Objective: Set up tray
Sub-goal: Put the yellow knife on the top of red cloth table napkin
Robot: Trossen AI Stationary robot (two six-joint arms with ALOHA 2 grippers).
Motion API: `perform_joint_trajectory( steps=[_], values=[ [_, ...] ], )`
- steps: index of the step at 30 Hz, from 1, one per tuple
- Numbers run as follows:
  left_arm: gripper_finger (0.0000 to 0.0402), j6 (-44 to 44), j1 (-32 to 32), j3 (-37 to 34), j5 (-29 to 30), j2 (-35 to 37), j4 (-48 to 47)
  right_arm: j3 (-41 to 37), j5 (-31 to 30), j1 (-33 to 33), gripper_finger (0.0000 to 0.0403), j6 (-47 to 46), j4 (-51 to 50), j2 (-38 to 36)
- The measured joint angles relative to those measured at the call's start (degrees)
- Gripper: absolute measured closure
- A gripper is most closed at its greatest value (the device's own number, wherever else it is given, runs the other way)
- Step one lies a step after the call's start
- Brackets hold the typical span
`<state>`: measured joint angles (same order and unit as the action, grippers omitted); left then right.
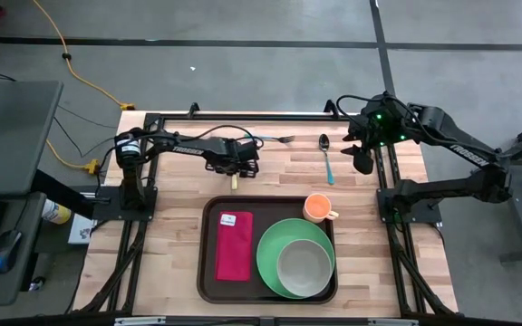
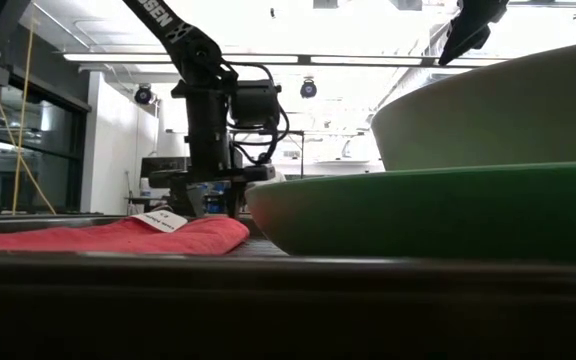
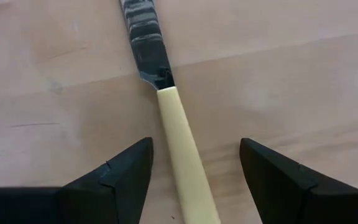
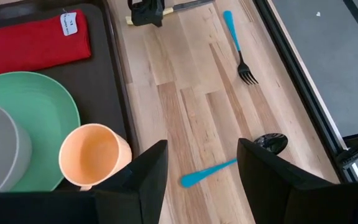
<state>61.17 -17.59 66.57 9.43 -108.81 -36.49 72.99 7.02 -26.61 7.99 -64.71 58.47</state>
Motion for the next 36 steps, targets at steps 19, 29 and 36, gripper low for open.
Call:
perform_joint_trajectory(
  steps=[19, 29, 36],
  values=[
    [0.0358, -7.00, 0.03, -0.02, 0.37, -0.14, -2.06, 0.00, 0.03, 0.02, 0.0233, 0.00, -0.20, 0.00],
    [0.0358, -8.87, -0.01, -0.30, -0.26, 2.19, -2.69, 0.00, 0.03, 0.02, 0.0233, 0.01, -1.56, 0.01],
    [0.0359, -10.43, 0.00, -0.46, -2.12, 8.84, -6.76, 0.00, 0.05, 0.02, 0.0233, 0.90, -1.57, -0.01]
  ],
)
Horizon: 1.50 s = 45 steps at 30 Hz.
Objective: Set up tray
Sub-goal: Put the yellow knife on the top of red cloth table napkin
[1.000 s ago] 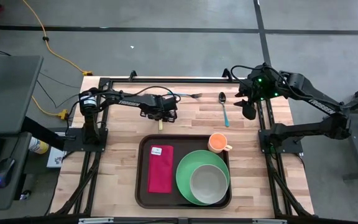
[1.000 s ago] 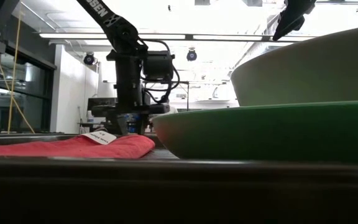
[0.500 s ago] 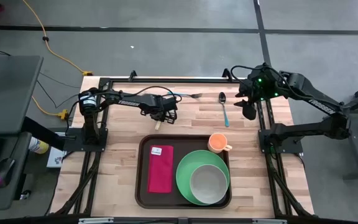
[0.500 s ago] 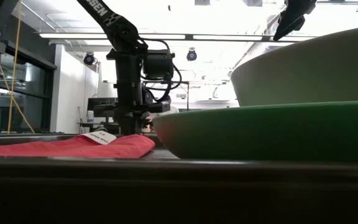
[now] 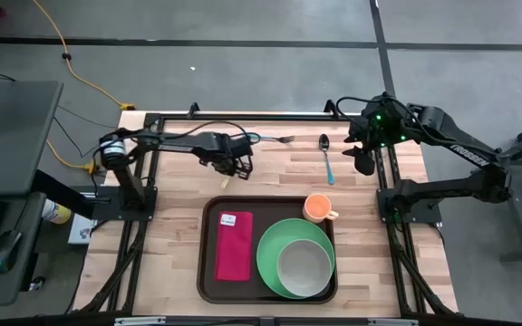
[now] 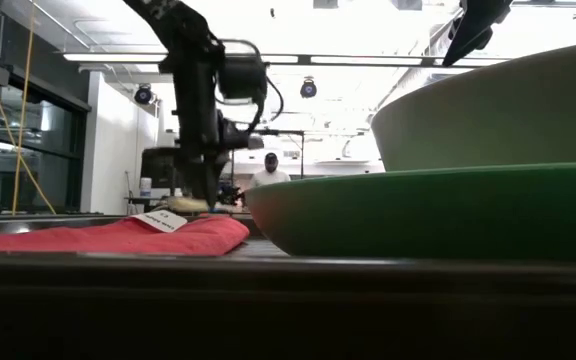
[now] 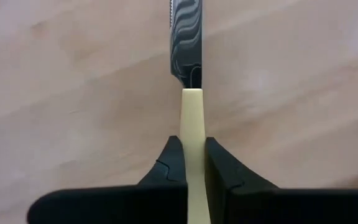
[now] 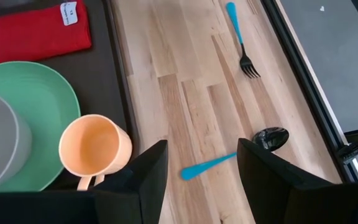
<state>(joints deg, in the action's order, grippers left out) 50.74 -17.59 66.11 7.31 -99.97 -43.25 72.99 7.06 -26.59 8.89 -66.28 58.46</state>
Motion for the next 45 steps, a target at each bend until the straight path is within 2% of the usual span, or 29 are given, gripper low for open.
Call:
perform_joint_trajectory(
  steps=[4, 7, 13, 18, 22, 23, 27, 29, 33, 41, 45],
  values=[
    [0.0359, 0.51, 1.96, 0.05, -0.82, 5.23, -0.18, 0.00, 0.00, 0.00, 0.0233, 0.58, 0.00, 0.00],
    [0.0359, 3.14, 5.16, 0.22, -0.62, 8.83, -3.87, 0.00, 0.03, 0.00, 0.0233, 0.84, -0.15, -0.05],
    [0.0359, 11.99, 17.50, 0.22, 3.56, 15.39, -6.50, 0.00, -0.01, -0.04, 0.0233, 2.63, -0.52, -0.76],
    [0.0359, 28.94, 32.05, 0.24, 12.47, 17.38, -6.99, 0.00, -0.08, -0.04, 0.0233, 3.16, -0.24, -1.25],
    [0.0359, 44.64, 42.31, 0.26, 17.52, 16.28, -8.26, 0.00, -0.10, -0.04, 0.0233, 3.16, 0.39, -1.27],
    [0.0359, 45.74, 43.92, 0.26, 17.74, 15.43, -7.57, 0.00, -0.10, -0.04, 0.0233, 3.16, 0.82, -1.27],
    [0.0359, 46.24, 45.48, 1.31, 17.35, 11.74, -1.48, 0.00, 0.06, -0.04, 0.0233, 3.14, 2.31, -1.27],
    [0.0359, 46.42, 45.46, 3.18, 16.76, 9.00, -2.36, 0.00, 0.18, -0.04, 0.0233, 2.98, 2.99, -1.27],
    [0.0359, 47.00, 45.36, 8.80, 15.21, 3.50, -7.64, 0.00, 0.53, -0.04, 0.0233, 1.78, 2.93, -1.27],
    [0.0359, 47.63, 45.34, 24.54, 12.25, -6.43, -26.13, 0.00, 2.70, -0.04, 0.0233, -0.59, 2.17, -1.27],
    [0.0359, 47.62, 45.36, 31.49, 11.36, -10.54, -31.66, 0.00, 2.97, -0.02, 0.0233, -1.23, 1.86, -1.29]
  ],
)
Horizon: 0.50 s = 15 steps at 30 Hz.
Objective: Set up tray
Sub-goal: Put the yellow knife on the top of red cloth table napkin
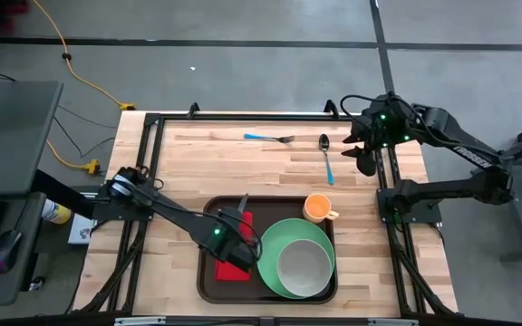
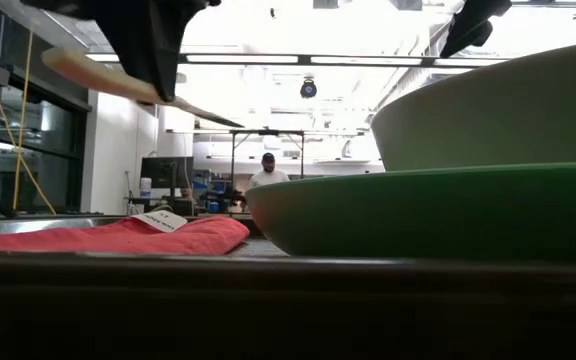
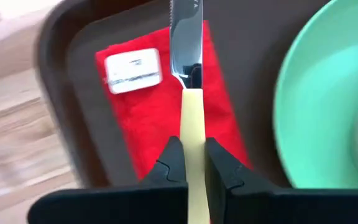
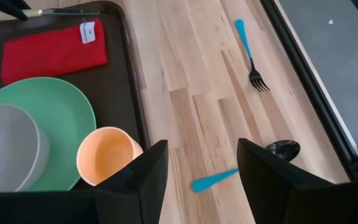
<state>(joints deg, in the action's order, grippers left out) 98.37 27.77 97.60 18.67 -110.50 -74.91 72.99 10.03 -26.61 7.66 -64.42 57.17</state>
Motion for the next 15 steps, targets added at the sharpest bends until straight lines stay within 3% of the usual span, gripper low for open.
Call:
perform_joint_trajectory(
  steps=[6, 15],
  values=[
    [0.0359, -0.02, 0.44, 5.83, -0.54, -5.87, -3.97, 0.00, 0.03, -0.01, 0.0233, -0.35, -0.43, -0.39],
    [0.0359, -1.60, -0.58, 6.75, 2.35, -8.25, -4.80, 0.00, 0.03, -0.01, 0.0233, -0.70, -0.81, -0.70]
  ],
)
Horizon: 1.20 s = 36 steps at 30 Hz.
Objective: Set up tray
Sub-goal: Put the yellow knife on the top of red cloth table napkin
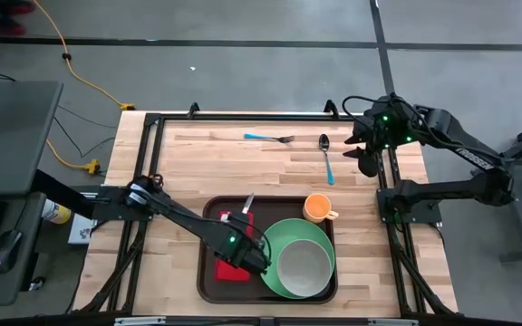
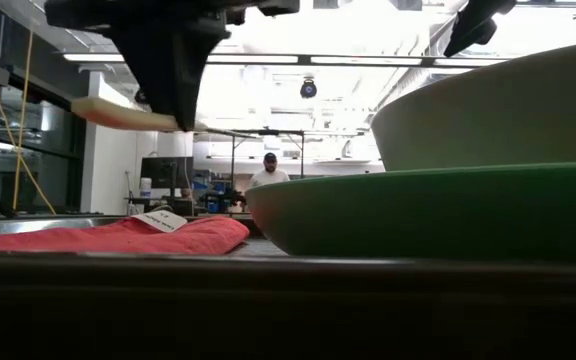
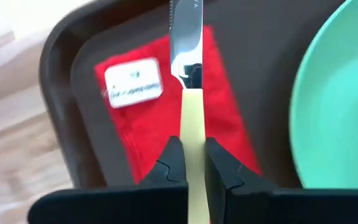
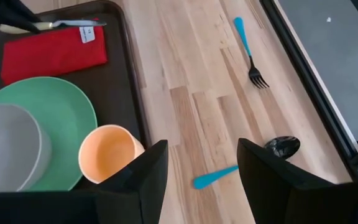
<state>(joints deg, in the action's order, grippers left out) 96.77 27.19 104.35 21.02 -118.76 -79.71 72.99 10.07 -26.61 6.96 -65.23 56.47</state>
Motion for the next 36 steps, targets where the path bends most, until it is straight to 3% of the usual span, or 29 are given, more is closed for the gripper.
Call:
perform_joint_trajectory(
  steps=[18, 27, 32, 36],
  values=[
    [0.0359, -7.19, -0.56, 0.75, 11.53, 0.85, 2.58, 0.00, 0.26, 0.02, 0.0233, -2.02, -1.36, 0.00],
    [0.0359, -0.49, 0.36, 0.12, -5.53, 0.30, -1.80, 0.00, 2.42, 0.04, 0.0233, -4.59, -1.86, -0.30],
    [0.0359, -0.32, -0.30, 0.08, -7.81, -2.67, -1.52, 0.00, 2.45, 0.04, 0.0233, -4.12, -1.85, -1.18],
    [0.0359, -0.21, -0.63, 0.05, -8.62, -5.24, 4.28, 0.00, 2.44, 0.02, 0.0233, -3.69, -1.86, -1.70]
  ],
)
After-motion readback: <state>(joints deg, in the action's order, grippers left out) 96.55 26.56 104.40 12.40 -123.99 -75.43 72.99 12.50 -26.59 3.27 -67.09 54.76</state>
